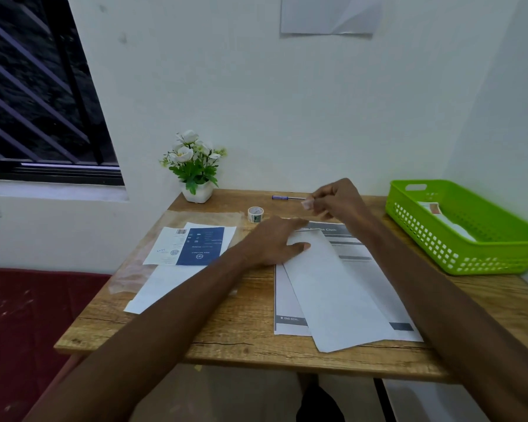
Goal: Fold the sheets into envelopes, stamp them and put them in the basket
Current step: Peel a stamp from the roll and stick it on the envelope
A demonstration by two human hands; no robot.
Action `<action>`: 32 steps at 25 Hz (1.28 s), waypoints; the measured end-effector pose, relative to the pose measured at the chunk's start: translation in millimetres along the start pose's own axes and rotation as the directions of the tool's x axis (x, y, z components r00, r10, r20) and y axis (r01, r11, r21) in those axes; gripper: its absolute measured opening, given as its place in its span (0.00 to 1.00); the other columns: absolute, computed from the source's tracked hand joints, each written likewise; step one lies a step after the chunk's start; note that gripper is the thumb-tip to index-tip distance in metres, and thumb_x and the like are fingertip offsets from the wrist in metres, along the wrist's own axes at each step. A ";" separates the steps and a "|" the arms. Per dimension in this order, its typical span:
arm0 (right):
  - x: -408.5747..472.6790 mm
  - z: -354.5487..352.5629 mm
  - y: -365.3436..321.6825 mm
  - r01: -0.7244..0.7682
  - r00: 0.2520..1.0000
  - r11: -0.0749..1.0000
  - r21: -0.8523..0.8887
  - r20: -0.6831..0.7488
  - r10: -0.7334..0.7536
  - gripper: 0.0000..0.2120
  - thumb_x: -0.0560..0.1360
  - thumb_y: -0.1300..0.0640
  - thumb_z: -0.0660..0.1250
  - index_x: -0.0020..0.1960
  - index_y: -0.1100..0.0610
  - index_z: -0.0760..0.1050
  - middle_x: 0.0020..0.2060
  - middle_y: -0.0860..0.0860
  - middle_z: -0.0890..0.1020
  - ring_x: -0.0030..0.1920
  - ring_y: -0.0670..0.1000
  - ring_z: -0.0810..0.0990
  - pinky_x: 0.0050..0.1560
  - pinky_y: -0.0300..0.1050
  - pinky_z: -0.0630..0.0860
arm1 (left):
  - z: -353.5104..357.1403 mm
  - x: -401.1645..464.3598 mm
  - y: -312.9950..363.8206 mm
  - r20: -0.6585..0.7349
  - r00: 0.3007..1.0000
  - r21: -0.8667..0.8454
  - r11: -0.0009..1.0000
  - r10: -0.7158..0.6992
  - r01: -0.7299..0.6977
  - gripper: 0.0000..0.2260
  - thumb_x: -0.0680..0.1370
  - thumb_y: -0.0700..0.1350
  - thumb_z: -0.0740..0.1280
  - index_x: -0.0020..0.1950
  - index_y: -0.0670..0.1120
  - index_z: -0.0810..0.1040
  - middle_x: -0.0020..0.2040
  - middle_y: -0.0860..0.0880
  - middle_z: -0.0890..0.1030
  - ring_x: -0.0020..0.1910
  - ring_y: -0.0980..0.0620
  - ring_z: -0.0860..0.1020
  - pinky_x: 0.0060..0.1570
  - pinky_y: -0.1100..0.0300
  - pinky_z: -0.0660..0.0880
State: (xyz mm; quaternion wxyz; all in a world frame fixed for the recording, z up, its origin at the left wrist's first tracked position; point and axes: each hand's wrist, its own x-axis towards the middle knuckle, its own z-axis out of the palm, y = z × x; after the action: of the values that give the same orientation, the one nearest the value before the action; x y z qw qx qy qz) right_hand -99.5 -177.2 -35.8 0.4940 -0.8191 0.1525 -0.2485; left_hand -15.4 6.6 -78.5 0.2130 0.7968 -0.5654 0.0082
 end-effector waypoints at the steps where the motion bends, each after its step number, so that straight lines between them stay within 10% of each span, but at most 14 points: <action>1: -1.6 -3.5 6.1 -0.006 1.000 0.999 -0.037 -0.005 0.006 0.05 0.67 0.59 0.80 0.39 0.60 0.86 0.30 0.53 0.84 0.30 0.47 0.81 0.32 0.41 0.76 | 1.4 0.2 2.9 0.040 0.999 0.000 1.000 0.000 0.000 0.28 0.81 0.57 0.67 0.79 0.48 0.68 0.75 0.47 0.74 0.73 0.47 0.72 0.71 0.49 0.70; 21: -2.9 -10.5 38.4 0.105 0.994 0.908 -0.405 0.058 -0.088 0.03 0.69 0.59 0.78 0.43 0.53 0.89 0.35 0.47 0.87 0.35 0.46 0.82 0.42 0.49 0.80 | 3.3 0.5 6.6 0.154 0.986 0.093 0.993 0.057 -0.072 0.22 0.83 0.56 0.64 0.75 0.50 0.74 0.74 0.50 0.75 0.72 0.51 0.73 0.72 0.54 0.68; 32: -11.5 -1.2 25.3 0.338 0.941 0.597 -0.728 0.254 -0.223 0.11 0.68 0.60 0.70 0.44 0.50 0.88 0.39 0.45 0.84 0.44 0.49 0.81 0.41 0.43 0.75 | 1.4 -0.3 9.2 0.128 0.990 0.062 0.996 0.057 -0.065 0.21 0.82 0.55 0.66 0.73 0.50 0.76 0.72 0.49 0.78 0.68 0.50 0.76 0.68 0.52 0.72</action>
State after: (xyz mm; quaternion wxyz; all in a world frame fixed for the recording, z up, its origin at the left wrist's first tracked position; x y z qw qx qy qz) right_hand -109.8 -184.1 -60.7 0.0671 -0.9785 0.0777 -0.1790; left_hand -24.1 3.9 -76.7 0.1501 0.7846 -0.6013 -0.0167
